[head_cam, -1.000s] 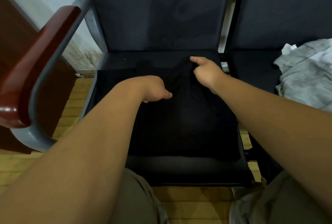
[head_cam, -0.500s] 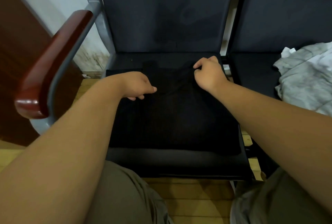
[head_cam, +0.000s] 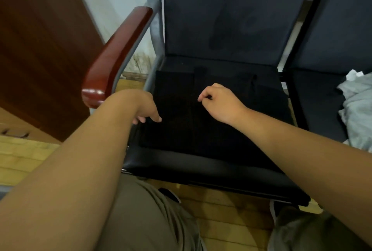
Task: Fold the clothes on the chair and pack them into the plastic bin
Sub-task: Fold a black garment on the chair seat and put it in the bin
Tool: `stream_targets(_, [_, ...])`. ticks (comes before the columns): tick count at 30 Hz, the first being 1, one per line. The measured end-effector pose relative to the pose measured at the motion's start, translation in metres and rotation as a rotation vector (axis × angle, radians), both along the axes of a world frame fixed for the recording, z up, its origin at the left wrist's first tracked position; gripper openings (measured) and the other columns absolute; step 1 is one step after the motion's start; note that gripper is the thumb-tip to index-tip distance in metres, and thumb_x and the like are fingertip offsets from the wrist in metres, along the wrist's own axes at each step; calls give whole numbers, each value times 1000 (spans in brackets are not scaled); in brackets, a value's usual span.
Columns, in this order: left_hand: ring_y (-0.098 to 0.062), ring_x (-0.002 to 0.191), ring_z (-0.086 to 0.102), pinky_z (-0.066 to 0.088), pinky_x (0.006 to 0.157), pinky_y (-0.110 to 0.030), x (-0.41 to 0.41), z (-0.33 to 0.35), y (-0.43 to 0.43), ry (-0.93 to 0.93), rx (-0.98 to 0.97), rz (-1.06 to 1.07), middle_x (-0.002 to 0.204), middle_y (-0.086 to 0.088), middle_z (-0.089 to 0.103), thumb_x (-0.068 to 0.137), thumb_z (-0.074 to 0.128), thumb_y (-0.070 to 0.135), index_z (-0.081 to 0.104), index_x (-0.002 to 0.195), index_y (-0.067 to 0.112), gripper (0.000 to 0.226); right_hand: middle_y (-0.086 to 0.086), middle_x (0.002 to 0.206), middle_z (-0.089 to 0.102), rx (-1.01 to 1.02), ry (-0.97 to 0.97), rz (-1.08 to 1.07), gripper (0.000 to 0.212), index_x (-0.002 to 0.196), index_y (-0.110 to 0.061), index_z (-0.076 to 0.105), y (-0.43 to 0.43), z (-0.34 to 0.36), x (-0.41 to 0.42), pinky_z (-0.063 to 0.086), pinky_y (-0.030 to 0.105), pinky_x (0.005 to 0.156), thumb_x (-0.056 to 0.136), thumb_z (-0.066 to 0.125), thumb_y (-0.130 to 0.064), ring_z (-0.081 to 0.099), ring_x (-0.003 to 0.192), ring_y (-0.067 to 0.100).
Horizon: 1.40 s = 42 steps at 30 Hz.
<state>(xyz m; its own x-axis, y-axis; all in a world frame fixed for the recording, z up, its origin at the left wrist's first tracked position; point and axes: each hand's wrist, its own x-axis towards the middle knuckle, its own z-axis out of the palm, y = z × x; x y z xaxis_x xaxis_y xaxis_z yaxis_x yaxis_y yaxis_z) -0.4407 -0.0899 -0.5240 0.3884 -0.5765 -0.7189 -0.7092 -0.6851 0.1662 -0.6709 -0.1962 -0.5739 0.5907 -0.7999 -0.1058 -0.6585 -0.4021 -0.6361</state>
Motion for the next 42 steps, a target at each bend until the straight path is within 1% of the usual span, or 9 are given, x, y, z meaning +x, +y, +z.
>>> stream_targets(7, [-21,83,71,59,101,-45,9,-7,1,19,34,-78,94,-8,69,98,77,28,64,117,1,36,-4,115,66,-4,-26,35,19,101,-26,75,1,2,89,57,35,89,101,57,-21,66,98,15])
stream_targets(11, [-19,72,67,59,99,-44,16,-11,-5,13,70,-113,91,-7,69,98,77,27,66,100,3,27,5,119,63,-138,80,124,16,108,-19,74,-10,-1,136,53,37,96,99,64,-27,65,105,23])
stream_targets(15, [-20,74,67,57,103,-46,21,-10,-7,95,62,-109,94,-11,67,99,74,21,60,89,6,23,6,123,64,-170,149,114,41,125,-16,66,-22,-5,168,53,38,92,97,68,-47,63,110,24])
stream_targets(19, [-24,89,72,58,102,-43,26,-16,-12,140,86,-97,110,-18,66,103,65,14,60,123,-4,28,8,138,57,-162,258,129,73,144,-14,53,-27,-16,187,52,39,94,91,71,-60,61,119,27])
stream_targets(25, [-31,91,75,57,101,-55,28,-25,-18,205,78,-67,121,-26,60,104,57,5,47,132,-7,32,8,143,58,-224,265,179,58,158,-28,47,-34,-17,189,54,41,101,100,56,-27,60,125,29])
stream_targets(30, [-37,99,78,61,95,-57,37,-27,-18,238,97,-59,114,-28,72,97,68,9,56,130,-9,39,0,114,45,-303,175,246,33,125,-26,74,-48,-22,177,38,26,89,106,47,-23,50,101,20])
stream_targets(35, [-29,98,73,62,95,-48,20,-20,-16,354,18,-22,110,-20,71,91,79,9,63,123,-4,38,17,111,66,-361,98,88,37,101,-5,76,-54,-4,154,53,43,96,103,46,-26,64,102,31])
stream_targets(39, [-24,86,65,61,82,-40,-13,-9,-23,421,-13,-87,98,-12,63,90,79,11,61,112,6,28,6,95,76,-289,27,-6,30,92,-7,78,-62,22,118,58,35,85,96,57,-27,70,89,19])
stream_targets(42, [-29,98,70,63,89,-43,-46,1,-33,478,-17,-106,111,-17,67,94,76,11,59,121,9,32,-4,93,77,-254,-5,-57,22,92,-14,81,-77,31,82,62,29,77,97,61,-22,69,76,7])
